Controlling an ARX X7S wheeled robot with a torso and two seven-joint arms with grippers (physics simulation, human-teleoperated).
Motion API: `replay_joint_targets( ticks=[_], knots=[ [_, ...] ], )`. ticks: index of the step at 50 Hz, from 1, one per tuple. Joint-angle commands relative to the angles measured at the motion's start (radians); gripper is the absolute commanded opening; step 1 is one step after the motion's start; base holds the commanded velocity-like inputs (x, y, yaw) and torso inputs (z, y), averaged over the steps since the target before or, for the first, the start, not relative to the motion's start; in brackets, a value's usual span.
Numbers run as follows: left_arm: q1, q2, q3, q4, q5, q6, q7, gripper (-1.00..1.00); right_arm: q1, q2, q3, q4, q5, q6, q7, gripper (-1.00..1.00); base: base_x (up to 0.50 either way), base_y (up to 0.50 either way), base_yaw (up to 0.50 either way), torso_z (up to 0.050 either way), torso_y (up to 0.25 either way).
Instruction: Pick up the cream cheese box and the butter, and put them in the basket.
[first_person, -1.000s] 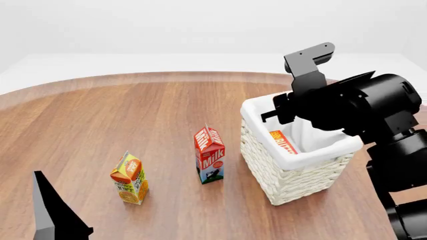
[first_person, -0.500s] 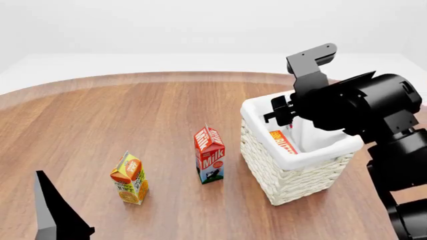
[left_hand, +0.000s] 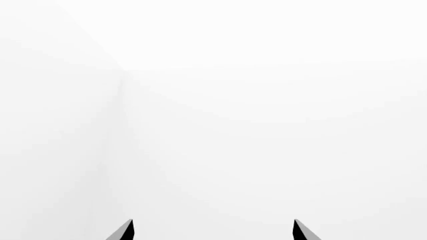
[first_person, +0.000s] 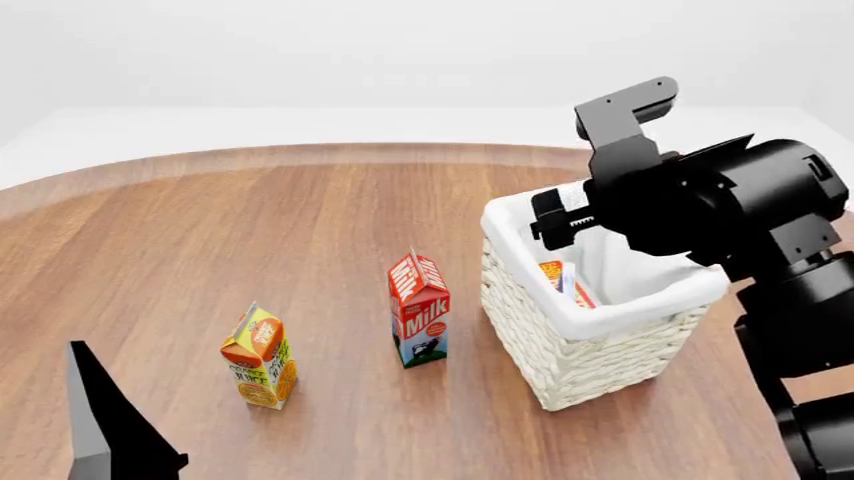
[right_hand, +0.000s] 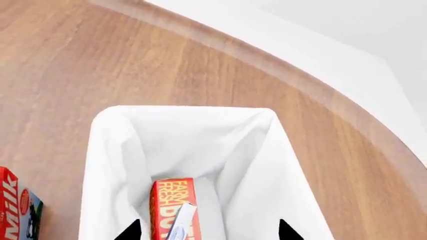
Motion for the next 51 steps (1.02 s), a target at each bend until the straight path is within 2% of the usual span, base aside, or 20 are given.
replay_joint_targets(
  ticks=[1,7,17,26,35,42,51],
  knots=[
    [0.002,0.000,0.001,0.019,0.002,-0.018,-0.003,1.00,-0.014,0.029,0.044,-0.086,0.036,0.015,0.043,1.00,0.00,0.00,0.00,0.000,0.000],
    [-0.003,0.000,0.001,-0.024,0.000,0.021,0.001,1.00,-0.067,0.095,0.129,-0.288,0.118,0.040,0.119,1.00,0.00,0.00,0.00,0.000,0.000],
    [0.006,0.000,0.002,0.016,0.009,-0.011,-0.003,1.00,-0.197,0.205,0.277,-0.629,0.258,0.021,0.237,1.00,0.00,0.00,0.00,0.000,0.000],
    [0.005,-0.004,0.004,0.031,0.009,-0.027,-0.002,1.00,-0.371,0.294,0.407,-0.843,0.315,-0.109,0.262,1.00,0.00,0.00,0.00,0.000,0.000],
    [-0.002,-0.006,0.005,0.004,0.005,-0.007,0.002,1.00,-0.629,0.368,0.516,-1.017,0.267,-0.317,0.218,1.00,0.00,0.00,0.00,0.000,0.000],
    [-0.009,-0.004,0.011,-0.010,0.007,-0.005,0.004,1.00,-0.892,0.402,0.575,-1.124,0.123,-0.548,0.106,1.00,0.00,0.00,0.00,0.000,0.000],
    [-0.008,-0.003,0.016,0.012,0.014,-0.029,0.003,1.00,-1.274,0.386,0.699,-1.186,-0.085,-0.907,-0.019,1.00,0.00,0.00,0.00,0.000,0.000]
  ],
)
